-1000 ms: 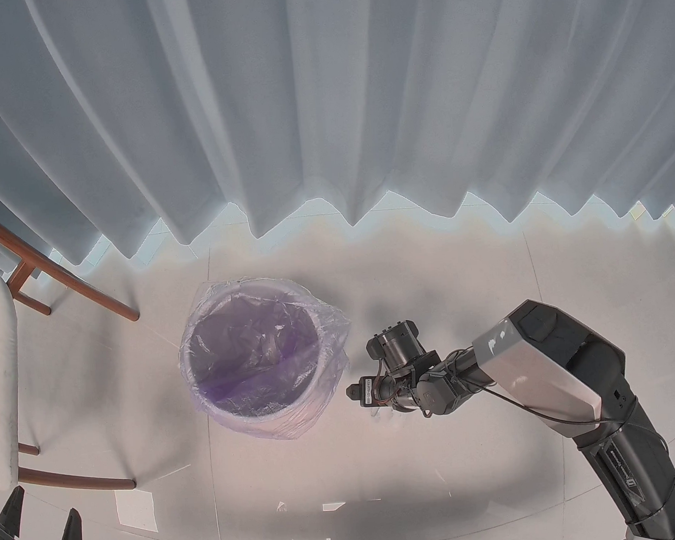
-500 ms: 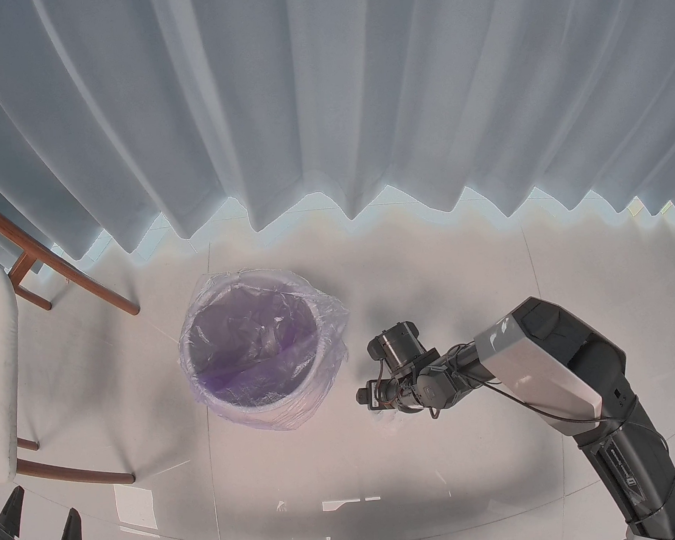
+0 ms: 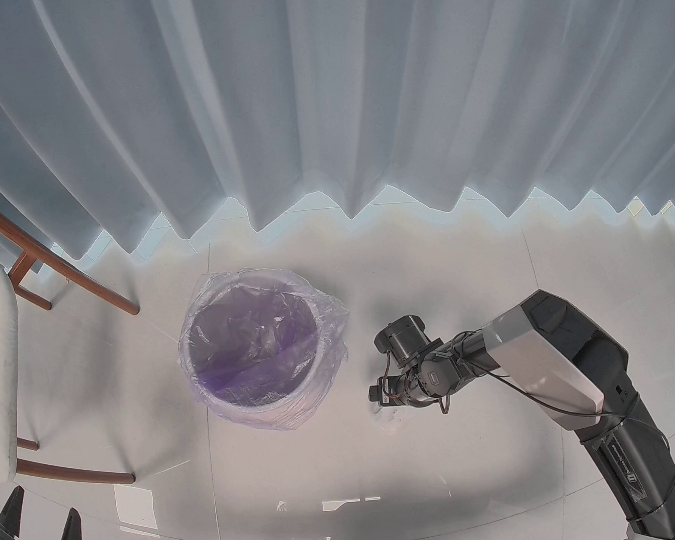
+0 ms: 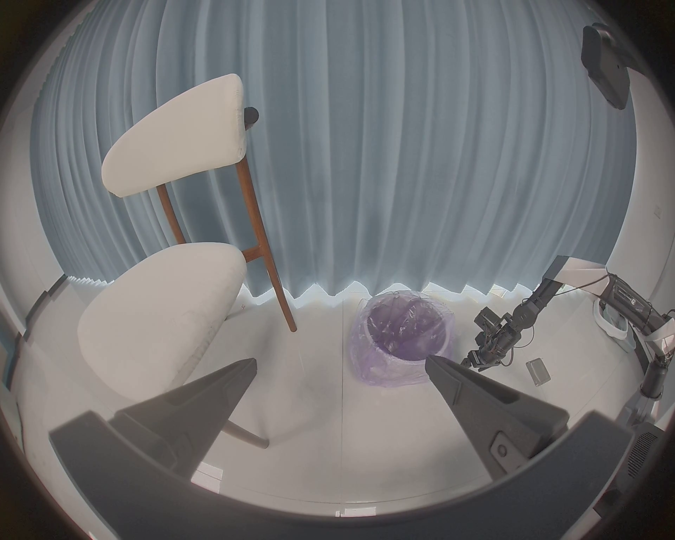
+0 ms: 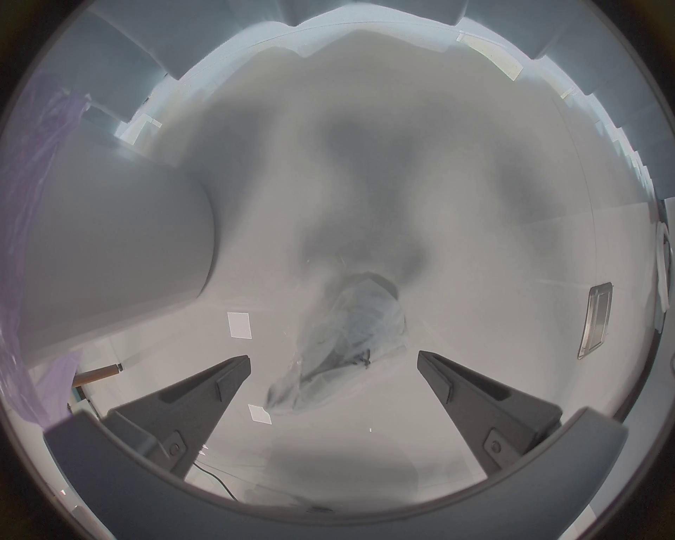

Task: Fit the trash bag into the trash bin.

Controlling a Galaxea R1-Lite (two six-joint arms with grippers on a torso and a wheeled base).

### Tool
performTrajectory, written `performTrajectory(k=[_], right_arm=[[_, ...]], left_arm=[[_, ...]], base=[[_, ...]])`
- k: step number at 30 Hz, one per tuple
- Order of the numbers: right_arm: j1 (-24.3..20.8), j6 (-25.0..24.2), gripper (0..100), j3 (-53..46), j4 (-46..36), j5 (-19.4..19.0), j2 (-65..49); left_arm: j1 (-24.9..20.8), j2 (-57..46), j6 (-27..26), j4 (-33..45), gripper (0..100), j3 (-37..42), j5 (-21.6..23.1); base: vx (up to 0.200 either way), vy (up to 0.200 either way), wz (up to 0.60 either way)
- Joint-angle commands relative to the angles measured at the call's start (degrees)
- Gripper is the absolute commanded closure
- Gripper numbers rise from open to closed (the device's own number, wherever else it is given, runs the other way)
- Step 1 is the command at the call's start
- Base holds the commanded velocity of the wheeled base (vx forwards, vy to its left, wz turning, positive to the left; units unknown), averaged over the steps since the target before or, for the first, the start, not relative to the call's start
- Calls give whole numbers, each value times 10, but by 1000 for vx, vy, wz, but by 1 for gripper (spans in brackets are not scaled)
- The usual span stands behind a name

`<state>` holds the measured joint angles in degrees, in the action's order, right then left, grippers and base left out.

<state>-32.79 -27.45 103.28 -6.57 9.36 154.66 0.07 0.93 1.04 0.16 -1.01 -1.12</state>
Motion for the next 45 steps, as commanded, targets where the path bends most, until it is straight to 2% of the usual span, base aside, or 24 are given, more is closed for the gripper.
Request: performTrajectory(k=[1, 5, 12, 19, 26, 27, 34, 40, 43, 44, 45], right_arm=[[-1, -1, 0, 15, -1, -1, 7], [-2, -1, 0, 20, -2, -3, 10], [-2, -1, 0, 28, -4, -11, 12], [0, -1, 0, 85, -5, -11, 37], [1, -9, 0, 110, -36, -11, 43], [1, -11, 100, 112, -39, -11, 44], [0, -17, 100, 113, -77, -11, 44], [0, -22, 100, 113, -77, -10, 42], [0, -22, 100, 102, -74, 6, 35], [0, -29, 100, 78, -72, 27, 14], [1, -33, 100, 59, -71, 32, -3]], left_arm=[[0, -9, -1, 0, 0, 10, 0], [0, -9, 0, 0, 0, 10, 0], [0, -9, 0, 0, 0, 10, 0], [0, -9, 0, 0, 0, 10, 0], [0, -9, 1, 0, 0, 10, 0], [0, -9, 1, 0, 0, 10, 0], [0, -9, 1, 0, 0, 10, 0], [0, -9, 1, 0, 0, 10, 0], [0, -9, 1, 0, 0, 10, 0], [0, -9, 1, 0, 0, 10, 0], [0, -9, 1, 0, 0, 10, 0]], base=[[-200, 0, 0], [-200, 0, 0], [0, 0, 0], [0, 0, 0], [0, 0, 0], [0, 0, 0], [0, 0, 0], [0, 0, 0], [0, 0, 0], [0, 0, 0], [0, 0, 0]])
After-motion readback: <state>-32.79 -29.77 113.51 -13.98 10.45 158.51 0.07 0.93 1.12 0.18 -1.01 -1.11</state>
